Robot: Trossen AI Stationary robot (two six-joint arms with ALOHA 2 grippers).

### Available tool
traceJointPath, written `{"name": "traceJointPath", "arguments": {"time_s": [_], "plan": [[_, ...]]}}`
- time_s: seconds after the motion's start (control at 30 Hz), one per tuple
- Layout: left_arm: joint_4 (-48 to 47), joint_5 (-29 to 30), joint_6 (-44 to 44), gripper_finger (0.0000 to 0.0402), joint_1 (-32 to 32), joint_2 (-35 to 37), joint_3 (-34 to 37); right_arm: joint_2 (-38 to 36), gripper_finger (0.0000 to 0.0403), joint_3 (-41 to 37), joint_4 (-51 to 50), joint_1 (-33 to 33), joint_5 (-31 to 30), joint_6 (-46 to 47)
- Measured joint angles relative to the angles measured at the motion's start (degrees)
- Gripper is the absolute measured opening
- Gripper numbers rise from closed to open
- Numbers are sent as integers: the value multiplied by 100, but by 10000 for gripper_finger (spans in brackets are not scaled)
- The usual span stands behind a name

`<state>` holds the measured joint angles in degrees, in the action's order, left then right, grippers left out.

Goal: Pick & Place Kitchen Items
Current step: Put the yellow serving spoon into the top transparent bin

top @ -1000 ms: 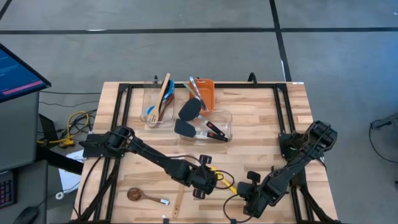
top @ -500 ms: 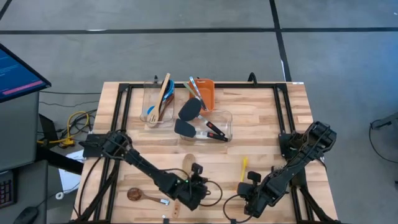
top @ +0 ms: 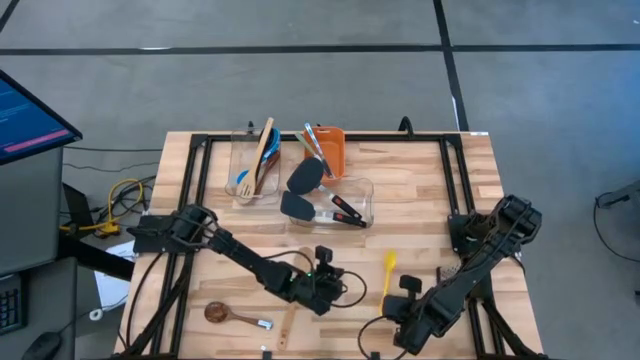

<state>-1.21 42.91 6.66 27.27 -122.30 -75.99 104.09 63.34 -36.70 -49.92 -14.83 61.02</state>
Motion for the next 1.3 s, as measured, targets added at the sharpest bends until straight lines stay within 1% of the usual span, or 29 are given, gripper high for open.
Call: {"name": "traceJointPath", "arguments": {"time_s": [0.17, 0.3, 0.37, 0.43, 0.53, 0.7, 0.8, 0.87, 0.97, 1.1, 1.17, 1.23, 1.3], "plan": [[393, -133, -7, 21, -75, 0, 0, -2, 0, 100, -702, 7, -26, 272], [538, -137, -313, 21, -75, 0, -2, -2, 0, 100, -1147, 11, -191, 1043], [524, -139, -526, 21, -75, 0, -2, -4, 0, 100, -1236, 24, -236, 1483], [528, -141, -686, 21, -72, 0, -2, -7, 0, 100, -1225, 62, -211, 1727], [526, -141, -869, 21, -68, 0, -2, -13, 0, 100, -1182, 152, -35, 1796], [488, -178, -1010, 18, -57, 24, -2, -13, 0, 100, -933, 391, 513, 1805], [284, -729, -1004, 4, -67, 230, 1, -13, 0, 102, -794, 568, 713, 1619], [242, -1145, -1001, 2, -102, 531, 136, -15, 0, 108, -781, 693, 732, 1497], [225, -1526, -999, 1, -144, 1157, 640, -17, 0, 108, -784, 895, 724, 1279], [260, -1656, -1061, 1, -177, 2233, 1635, -21, 0, 108, -855, 1113, 469, 1250], [268, -1767, -1151, 1, -186, 2819, 2167, -59, 0, 108, -888, 1235, 437, 1280], [275, -2052, -1183, 1, -183, 3401, 2674, -115, 0, 108, -892, 1358, 408, 1498], [338, -2374, -1192, 1, -180, 3974, 3130, -179, 0, 108, -900, 1442, 196, 1747]]}}
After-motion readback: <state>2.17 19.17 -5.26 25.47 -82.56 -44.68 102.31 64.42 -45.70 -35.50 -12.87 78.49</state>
